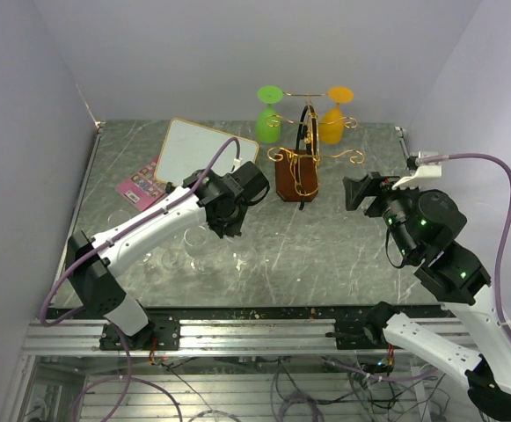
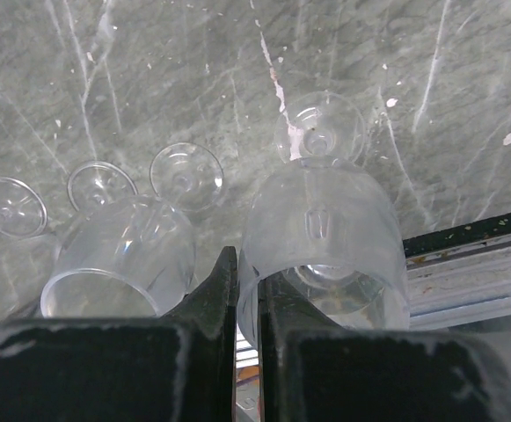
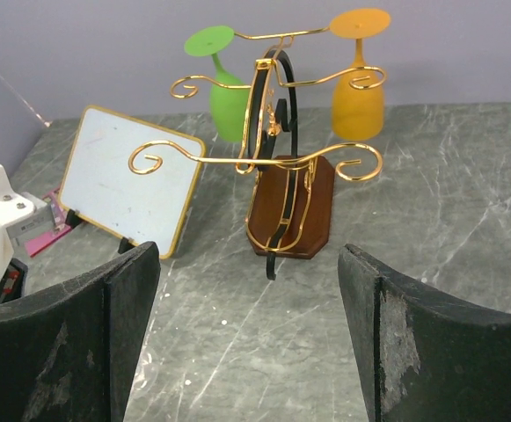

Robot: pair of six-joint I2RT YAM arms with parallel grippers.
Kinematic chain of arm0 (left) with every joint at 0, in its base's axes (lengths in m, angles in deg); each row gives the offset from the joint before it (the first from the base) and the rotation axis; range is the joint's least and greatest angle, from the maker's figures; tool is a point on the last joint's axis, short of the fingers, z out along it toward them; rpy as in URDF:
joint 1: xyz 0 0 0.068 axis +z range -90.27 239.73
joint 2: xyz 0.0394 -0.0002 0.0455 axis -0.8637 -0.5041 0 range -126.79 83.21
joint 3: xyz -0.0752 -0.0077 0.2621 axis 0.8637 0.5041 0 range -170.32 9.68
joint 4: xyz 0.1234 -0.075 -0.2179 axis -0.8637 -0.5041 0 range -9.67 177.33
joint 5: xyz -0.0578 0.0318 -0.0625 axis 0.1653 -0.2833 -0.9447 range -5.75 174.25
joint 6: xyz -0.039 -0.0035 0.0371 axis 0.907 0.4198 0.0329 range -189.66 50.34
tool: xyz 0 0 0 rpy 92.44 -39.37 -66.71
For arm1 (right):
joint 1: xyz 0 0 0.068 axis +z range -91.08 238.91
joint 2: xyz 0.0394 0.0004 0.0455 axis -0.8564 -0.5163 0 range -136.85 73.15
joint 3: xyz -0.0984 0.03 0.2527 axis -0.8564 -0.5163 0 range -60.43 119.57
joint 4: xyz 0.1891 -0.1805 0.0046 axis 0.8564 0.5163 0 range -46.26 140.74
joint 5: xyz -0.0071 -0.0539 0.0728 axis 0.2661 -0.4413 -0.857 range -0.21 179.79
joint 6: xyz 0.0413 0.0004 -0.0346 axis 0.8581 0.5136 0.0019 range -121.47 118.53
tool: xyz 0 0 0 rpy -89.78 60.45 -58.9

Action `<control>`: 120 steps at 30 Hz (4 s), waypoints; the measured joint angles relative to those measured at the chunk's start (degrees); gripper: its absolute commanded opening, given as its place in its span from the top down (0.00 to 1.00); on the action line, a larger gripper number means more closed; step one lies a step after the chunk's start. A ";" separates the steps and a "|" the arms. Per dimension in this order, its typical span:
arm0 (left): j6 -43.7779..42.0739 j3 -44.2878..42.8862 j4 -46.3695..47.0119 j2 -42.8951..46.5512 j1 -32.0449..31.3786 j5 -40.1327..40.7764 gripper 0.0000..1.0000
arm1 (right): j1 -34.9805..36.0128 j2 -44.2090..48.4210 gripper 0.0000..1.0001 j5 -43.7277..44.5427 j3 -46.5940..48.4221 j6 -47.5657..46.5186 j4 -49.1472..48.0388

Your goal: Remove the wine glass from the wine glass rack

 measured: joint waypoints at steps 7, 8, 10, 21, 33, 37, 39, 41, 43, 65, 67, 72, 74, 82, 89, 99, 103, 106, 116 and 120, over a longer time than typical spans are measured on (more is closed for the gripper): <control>-0.04 1.09 -0.90 0.00 0.00 1.57 0.93 | 0.00 -0.20 0.18 0.31 -0.28 -0.44 -0.02; -0.04 1.44 -0.92 0.00 -0.02 1.62 0.93 | 0.00 -0.20 0.18 0.42 -0.31 -0.57 -0.02; -0.17 2.03 -0.90 0.00 -0.02 1.62 0.93 | 0.00 -0.26 0.18 0.59 -0.33 -0.70 -0.02; -0.66 3.80 -0.72 0.00 0.00 1.53 0.93 | 0.00 -0.48 0.18 0.74 -0.66 -0.98 0.00; -0.68 5.18 -0.66 0.00 0.00 1.42 0.78 | 0.00 -0.52 0.18 0.79 -0.66 -0.96 0.00; -0.76 5.18 -0.61 0.00 -0.02 1.25 0.70 | 0.00 -0.52 0.18 0.79 -0.66 -0.96 0.00; -0.83 5.14 -0.59 0.13 0.00 1.27 0.65 | 0.00 -0.57 0.18 0.81 -0.66 -0.96 0.00; -0.87 4.94 -0.70 0.44 -0.02 1.31 0.61 | 0.00 -0.61 0.18 0.81 -0.66 -0.98 0.00; -0.90 4.28 -0.81 0.74 -0.02 1.33 0.57 | 0.00 -0.63 0.18 0.81 -0.66 -0.98 0.00; -4.11 -0.17 15.89 27.76 0.00 5.16 0.28 | 0.00 -1.01 0.18 -0.28 -0.61 2.36 4.70; -4.44 1.36 19.91 30.84 0.00 5.90 0.20 | 0.00 -1.31 0.17 -0.46 -0.31 3.52 5.75; -5.38 3.17 25.35 32.85 0.00 7.10 0.01 | 0.00 -4.72 0.16 -0.96 2.01 6.47 6.38; -5.86 3.26 26.56 32.52 0.00 7.28 0.00 | 0.00 -6.86 0.16 -0.72 3.15 8.13 6.27; -6.71 4.44 27.89 32.94 0.00 7.50 0.00 | 0.00 -17.22 0.00 5.62 7.93 13.84 5.97; -6.51 5.20 27.91 36.33 0.00 7.89 0.00 | -0.28 -27.19 0.00 15.08 17.90 12.96 5.60; -5.05 5.07 25.75 37.31 0.00 7.85 0.01 | -16.81 -34.16 0.03 5.11 23.34 11.15 0.79; -3.96 5.03 24.37 38.38 0.00 7.80 0.00 | -22.93 -34.67 0.03 -0.24 24.41 13.20 -1.62; -2.99 5.03 23.69 40.04 0.00 7.74 0.00 | -25.90 -37.48 0.04 -4.81 28.30 14.93 -2.69; -0.87 3.06 22.38 41.79 0.00 7.23 0.00 | -34.03 -46.51 0.07 -16.52 33.81 21.68 -4.81; -0.55 2.99 22.36 41.48 -0.02 6.60 0.01 | -36.50 -48.83 0.09 -19.58 35.41 23.76 -5.46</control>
